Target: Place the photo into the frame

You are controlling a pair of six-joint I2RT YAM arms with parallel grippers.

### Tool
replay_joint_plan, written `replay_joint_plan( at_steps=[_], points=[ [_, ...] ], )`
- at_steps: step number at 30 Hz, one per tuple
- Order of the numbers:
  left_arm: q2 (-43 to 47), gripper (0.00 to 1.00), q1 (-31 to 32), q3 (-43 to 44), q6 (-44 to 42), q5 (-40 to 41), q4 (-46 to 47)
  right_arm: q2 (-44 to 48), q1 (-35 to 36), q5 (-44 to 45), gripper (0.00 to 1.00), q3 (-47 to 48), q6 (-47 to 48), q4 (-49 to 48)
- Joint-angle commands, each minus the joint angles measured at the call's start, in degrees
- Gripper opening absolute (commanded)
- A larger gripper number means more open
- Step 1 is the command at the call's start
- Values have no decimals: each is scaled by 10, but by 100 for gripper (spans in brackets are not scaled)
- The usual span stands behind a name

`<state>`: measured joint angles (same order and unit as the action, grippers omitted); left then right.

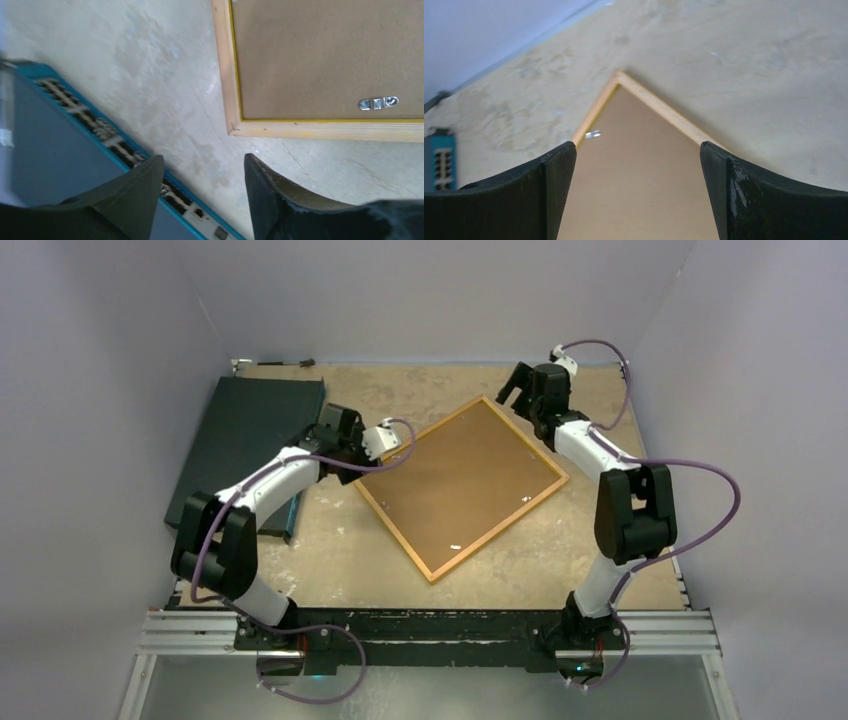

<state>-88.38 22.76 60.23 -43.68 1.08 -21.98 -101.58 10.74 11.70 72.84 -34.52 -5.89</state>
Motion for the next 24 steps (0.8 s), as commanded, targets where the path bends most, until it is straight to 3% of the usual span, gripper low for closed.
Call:
replay_joint_plan(
  at_steps=[1, 5, 8, 14, 24],
  points=[
    [-61, 54, -65, 56, 111, -120, -115, 20, 34, -123, 94, -13, 49, -88],
    [-51, 49, -69, -3, 106, -117, -52, -10, 75, -339, 89, -17, 86, -169],
    [-48, 47, -69, -29, 108, -115, -11, -46, 120, -453, 87, 3, 117, -182],
    [-64, 44, -70, -45, 143, -131, 30, -82, 185, -524, 84, 12, 145, -176],
    [-97, 43, -86, -48, 202, -157, 62, -94, 212, -597, 86, -56, 150, -231]
  ],
)
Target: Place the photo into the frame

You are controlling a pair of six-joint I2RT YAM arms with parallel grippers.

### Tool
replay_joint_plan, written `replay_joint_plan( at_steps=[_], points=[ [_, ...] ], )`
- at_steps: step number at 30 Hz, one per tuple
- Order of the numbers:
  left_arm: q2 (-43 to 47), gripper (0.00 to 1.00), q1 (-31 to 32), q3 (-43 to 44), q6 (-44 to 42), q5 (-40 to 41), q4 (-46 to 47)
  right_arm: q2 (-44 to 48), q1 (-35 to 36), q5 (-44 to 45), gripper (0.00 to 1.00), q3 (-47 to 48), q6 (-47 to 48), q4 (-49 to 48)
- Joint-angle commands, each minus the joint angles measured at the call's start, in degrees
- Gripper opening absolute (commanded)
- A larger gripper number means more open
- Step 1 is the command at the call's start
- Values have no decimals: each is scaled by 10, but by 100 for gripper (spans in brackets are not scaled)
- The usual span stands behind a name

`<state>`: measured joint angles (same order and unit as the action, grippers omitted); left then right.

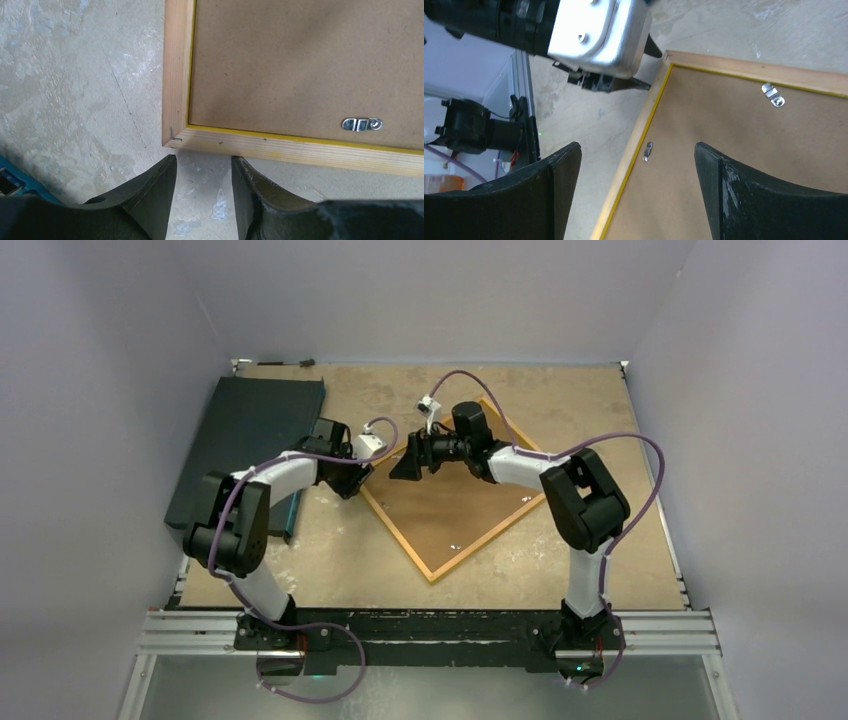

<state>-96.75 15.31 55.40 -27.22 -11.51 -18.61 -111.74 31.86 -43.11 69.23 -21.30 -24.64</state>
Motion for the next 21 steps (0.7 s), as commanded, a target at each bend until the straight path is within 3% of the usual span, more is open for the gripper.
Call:
replay_joint_plan(
  at_steps=[1, 5, 21],
  points=[
    [-19, 43, -13, 3, 41, -34, 27, 10, 0, -51, 86, -30, 19, -50],
    [-31, 42, -14, 3, 45, -43, 26, 4, 4, -67, 86, -55, 37, -69],
    [-33, 41, -14, 2, 51, -31, 16, -47, 71, -27, 86, 11, 87, 1]
  ],
)
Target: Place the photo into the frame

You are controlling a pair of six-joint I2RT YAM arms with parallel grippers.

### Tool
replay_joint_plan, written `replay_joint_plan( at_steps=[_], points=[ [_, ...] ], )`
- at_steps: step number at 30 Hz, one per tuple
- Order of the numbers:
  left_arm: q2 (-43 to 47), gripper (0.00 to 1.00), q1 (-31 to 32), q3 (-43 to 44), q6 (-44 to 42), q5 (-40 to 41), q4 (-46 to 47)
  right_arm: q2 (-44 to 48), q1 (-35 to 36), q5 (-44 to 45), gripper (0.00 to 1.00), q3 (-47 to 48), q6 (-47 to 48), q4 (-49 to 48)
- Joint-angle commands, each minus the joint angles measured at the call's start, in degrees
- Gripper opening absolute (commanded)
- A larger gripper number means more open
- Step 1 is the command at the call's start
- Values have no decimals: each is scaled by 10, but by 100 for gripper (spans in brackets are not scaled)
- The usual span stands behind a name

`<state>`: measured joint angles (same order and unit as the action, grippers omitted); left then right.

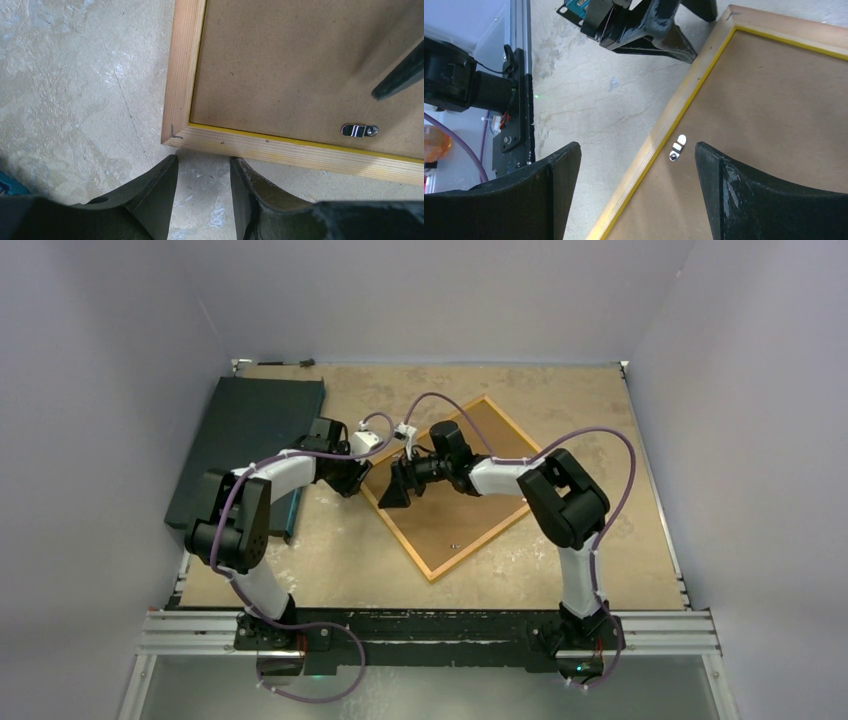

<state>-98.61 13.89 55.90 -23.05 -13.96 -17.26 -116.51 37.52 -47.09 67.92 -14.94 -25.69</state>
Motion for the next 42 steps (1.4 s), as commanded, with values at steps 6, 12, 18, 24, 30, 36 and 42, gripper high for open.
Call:
replay_joint_plan(
  at_steps=[6, 12, 18, 24, 30, 36, 42],
  points=[
    [-13, 40, 0, -5, 11, -2, 0, -12, 20, 24, 86, 38, 38, 35],
    [-10, 38, 0, -2, 14, -2, -4, -18, 29, 37, 86, 40, 49, 55],
    [-11, 38, 0, 2, 14, -1, -5, -17, 33, 44, 86, 33, 54, 60],
    [-11, 37, 0, 3, 19, -4, -8, -17, 39, 38, 86, 22, 49, 50],
    [-11, 36, 1, 0, 17, -2, -10, -17, 47, 33, 85, 10, 41, 32],
    [-9, 36, 0, -1, 17, -2, -11, -22, 51, 27, 84, 9, 37, 27],
    [-6, 36, 0, -2, 15, 1, -12, -26, 52, 18, 82, 12, 38, 30]
  ],
)
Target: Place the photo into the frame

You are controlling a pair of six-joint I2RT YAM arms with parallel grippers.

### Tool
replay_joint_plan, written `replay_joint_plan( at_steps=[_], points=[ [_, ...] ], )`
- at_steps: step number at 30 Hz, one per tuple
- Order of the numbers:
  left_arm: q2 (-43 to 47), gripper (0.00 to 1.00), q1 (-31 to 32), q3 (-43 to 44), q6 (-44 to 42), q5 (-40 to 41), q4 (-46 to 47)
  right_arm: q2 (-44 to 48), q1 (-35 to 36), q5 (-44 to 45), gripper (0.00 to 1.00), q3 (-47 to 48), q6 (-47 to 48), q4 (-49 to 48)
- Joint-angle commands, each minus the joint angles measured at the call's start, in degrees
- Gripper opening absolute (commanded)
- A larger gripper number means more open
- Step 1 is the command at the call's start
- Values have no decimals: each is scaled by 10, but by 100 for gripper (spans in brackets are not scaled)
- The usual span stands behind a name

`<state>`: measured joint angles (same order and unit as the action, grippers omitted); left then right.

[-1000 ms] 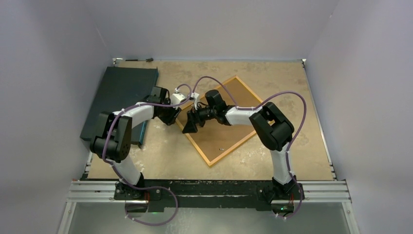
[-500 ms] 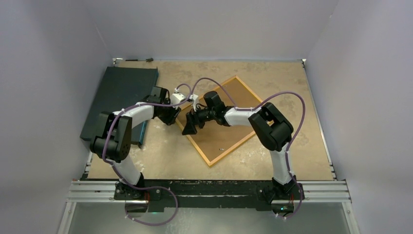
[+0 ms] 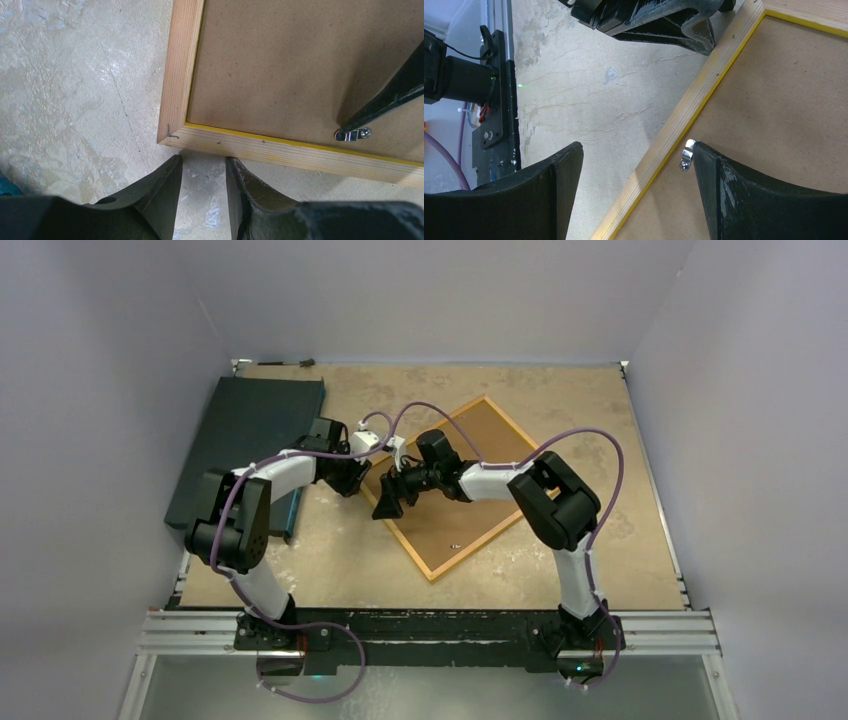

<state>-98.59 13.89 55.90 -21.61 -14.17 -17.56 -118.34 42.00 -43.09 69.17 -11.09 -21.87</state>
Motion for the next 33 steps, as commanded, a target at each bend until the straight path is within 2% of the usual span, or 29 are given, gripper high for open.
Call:
replay_joint_plan(
  at_steps=[1, 18, 33],
  points=[
    [-7, 35, 0, -2, 1, 3, -9, -8, 7, -24, 82, -1, 0, -9],
    [-12, 35, 0, 0, 7, 5, -1, -16, 7, -66, 73, -5, 12, 10],
    [-18, 34, 0, 0, 14, 11, 0, -27, 14, -104, 72, -29, 24, 7]
  ],
)
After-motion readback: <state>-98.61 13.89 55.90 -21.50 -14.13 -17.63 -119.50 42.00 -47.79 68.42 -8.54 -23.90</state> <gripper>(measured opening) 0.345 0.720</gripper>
